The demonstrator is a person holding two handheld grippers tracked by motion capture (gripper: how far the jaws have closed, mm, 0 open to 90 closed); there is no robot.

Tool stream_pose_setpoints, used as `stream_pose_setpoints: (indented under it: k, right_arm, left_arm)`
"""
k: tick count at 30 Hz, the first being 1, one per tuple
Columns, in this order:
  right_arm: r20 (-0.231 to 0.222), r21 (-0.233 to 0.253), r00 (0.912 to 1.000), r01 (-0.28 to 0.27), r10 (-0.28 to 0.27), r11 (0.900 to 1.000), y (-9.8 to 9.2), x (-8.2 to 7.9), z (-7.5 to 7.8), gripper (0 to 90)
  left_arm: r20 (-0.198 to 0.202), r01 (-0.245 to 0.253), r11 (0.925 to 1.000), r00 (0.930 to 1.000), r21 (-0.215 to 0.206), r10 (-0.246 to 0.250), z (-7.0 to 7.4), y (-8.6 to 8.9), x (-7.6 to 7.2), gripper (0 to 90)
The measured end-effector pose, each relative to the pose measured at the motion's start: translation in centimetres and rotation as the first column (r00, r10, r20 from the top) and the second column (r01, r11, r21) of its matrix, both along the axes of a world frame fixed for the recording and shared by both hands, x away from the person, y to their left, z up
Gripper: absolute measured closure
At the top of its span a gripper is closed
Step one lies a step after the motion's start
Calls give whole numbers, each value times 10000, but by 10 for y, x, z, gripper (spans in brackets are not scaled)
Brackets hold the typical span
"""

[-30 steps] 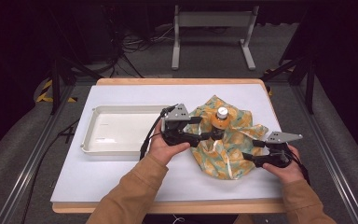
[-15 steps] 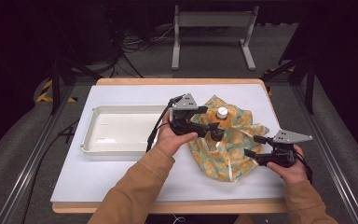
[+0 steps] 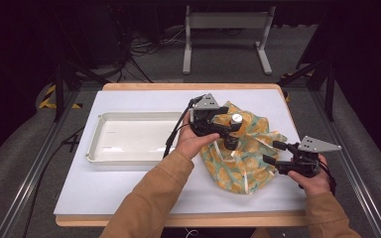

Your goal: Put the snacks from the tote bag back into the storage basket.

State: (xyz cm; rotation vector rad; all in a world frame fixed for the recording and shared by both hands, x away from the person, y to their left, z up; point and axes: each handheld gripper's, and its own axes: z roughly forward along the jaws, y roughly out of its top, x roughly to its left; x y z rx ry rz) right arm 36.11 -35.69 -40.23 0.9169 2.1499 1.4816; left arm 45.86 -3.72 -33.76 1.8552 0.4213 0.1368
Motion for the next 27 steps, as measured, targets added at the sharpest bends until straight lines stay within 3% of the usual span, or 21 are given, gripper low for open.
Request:
stream_pose_setpoints:
  k: [12,17,24,27]
  right_arm:
    - [115,215,9999,-20,18,9998,-3,-1,2,294]
    - [73,247,10000,-19,17,9997,-3,-1,2,298]
    - [73,304,10000,10,-12,9995,-4,-1,2,301]
    - [70,273,10000,8,-10,9996,-4,-1,2,306]
  left_arm:
    - [-101,36,9999,9999,124,-35,-11,-14,8,301]
    - [-44,100,9998,9999,164,-99,-14,-16,9,375]
    - [6,11,9995,10000,302,-11,-17,-17,9,414]
    - [96,-9,9995,10000,300,6,-17,-17,8,505]
